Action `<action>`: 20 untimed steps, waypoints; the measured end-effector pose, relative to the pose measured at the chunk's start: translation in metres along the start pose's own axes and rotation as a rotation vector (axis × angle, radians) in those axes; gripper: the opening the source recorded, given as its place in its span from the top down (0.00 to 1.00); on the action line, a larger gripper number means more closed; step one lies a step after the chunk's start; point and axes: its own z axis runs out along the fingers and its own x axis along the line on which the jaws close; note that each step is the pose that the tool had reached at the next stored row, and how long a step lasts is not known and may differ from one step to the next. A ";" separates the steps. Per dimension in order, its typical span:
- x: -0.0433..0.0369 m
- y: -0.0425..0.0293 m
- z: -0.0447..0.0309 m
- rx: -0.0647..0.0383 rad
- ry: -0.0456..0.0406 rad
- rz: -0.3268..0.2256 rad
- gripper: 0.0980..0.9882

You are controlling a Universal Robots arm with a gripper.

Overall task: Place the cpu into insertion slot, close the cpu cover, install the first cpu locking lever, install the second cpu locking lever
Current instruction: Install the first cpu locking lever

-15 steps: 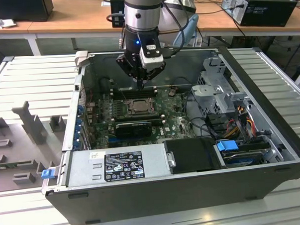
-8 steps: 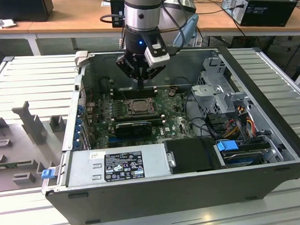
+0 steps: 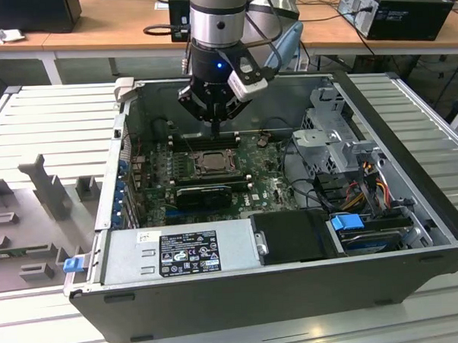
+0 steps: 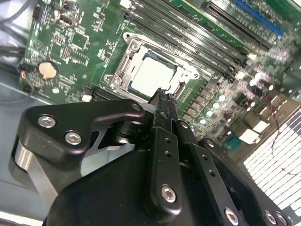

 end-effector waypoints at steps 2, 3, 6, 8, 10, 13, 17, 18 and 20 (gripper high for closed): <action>0.0003 0.0000 0.0006 -0.001 -0.0009 -0.040 0.99; 0.0013 0.0000 0.0010 -0.005 -0.0010 -0.041 0.99; 0.0083 0.0001 0.0025 -0.012 -0.0012 -0.042 0.99; 0.0144 0.0003 0.0037 -0.014 -0.0013 -0.042 0.99; 0.0226 0.0003 0.0049 -0.016 -0.0012 -0.043 0.99; 0.0341 0.0005 0.0072 -0.017 -0.0014 -0.043 0.99; 0.0542 0.0012 0.0109 -0.019 -0.0014 -0.042 0.99; 0.0571 0.0014 0.0115 -0.019 -0.0015 -0.042 0.99; 0.0626 0.0021 0.0129 -0.020 -0.0014 -0.042 0.99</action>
